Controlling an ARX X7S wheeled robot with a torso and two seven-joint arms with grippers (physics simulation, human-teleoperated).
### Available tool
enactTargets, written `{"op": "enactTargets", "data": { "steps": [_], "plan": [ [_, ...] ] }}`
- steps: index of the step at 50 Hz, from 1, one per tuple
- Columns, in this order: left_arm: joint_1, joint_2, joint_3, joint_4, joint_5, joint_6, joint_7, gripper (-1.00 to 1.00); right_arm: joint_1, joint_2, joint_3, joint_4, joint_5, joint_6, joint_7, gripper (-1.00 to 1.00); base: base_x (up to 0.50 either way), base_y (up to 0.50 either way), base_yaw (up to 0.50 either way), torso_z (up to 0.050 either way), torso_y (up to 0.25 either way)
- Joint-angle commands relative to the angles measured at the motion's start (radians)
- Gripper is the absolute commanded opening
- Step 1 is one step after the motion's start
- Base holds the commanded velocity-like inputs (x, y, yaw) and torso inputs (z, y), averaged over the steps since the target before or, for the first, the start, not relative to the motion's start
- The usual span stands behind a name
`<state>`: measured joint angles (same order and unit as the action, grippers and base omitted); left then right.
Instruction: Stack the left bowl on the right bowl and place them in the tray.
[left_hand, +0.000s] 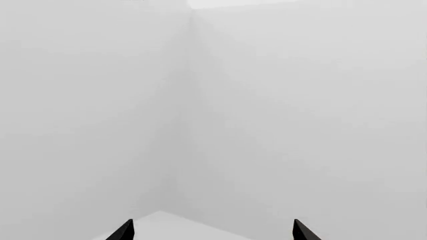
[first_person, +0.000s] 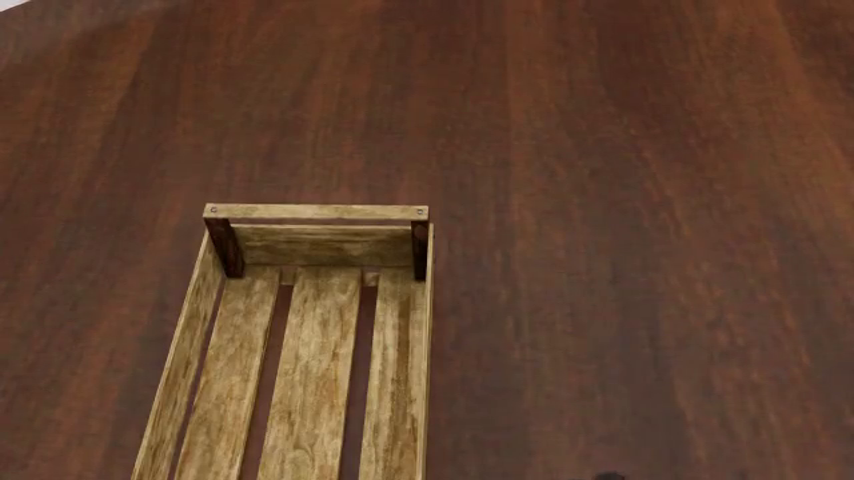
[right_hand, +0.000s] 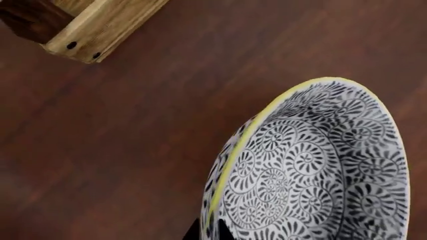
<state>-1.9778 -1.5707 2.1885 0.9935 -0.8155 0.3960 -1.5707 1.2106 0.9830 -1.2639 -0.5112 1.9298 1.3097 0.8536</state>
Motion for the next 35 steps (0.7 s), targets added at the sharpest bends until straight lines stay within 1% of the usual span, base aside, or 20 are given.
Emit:
{"op": "enactTargets", "data": {
  "steps": [1, 15, 20, 21, 35],
  "plan": [
    [0.003, 0.000, -0.013, 0.001, 0.000, 0.004, 0.000, 1.00, 0.103, 0.013, -0.025, -0.044, 0.150, 0.021, 0.136, -1.00, 0.00, 0.00, 0.00, 0.000, 0.000],
    [0.013, 0.000, -0.023, -0.006, 0.001, 0.013, 0.000, 1.00, 0.297, 0.020, -0.089, -0.069, 0.345, 0.053, 0.304, -1.00, 0.00, 0.00, 0.00, 0.000, 0.000],
    [0.021, 0.000, -0.023, -0.010, 0.008, 0.020, 0.000, 1.00, 0.399, 0.005, -0.138, -0.065, 0.426, 0.074, 0.380, -1.00, 0.00, 0.00, 0.00, 0.000, 0.000],
    [0.024, 0.000, -0.021, -0.013, 0.010, 0.026, 0.000, 1.00, 0.431, -0.002, -0.174, -0.058, 0.447, 0.087, 0.420, -1.00, 0.00, 0.00, 0.00, 0.000, 0.000],
    [0.036, 0.000, -0.028, -0.016, 0.013, 0.029, 0.000, 1.00, 0.558, -0.034, -0.251, -0.052, 0.522, 0.097, 0.505, -1.00, 0.00, 0.00, 0.00, 0.000, 0.000]
  ]
}}
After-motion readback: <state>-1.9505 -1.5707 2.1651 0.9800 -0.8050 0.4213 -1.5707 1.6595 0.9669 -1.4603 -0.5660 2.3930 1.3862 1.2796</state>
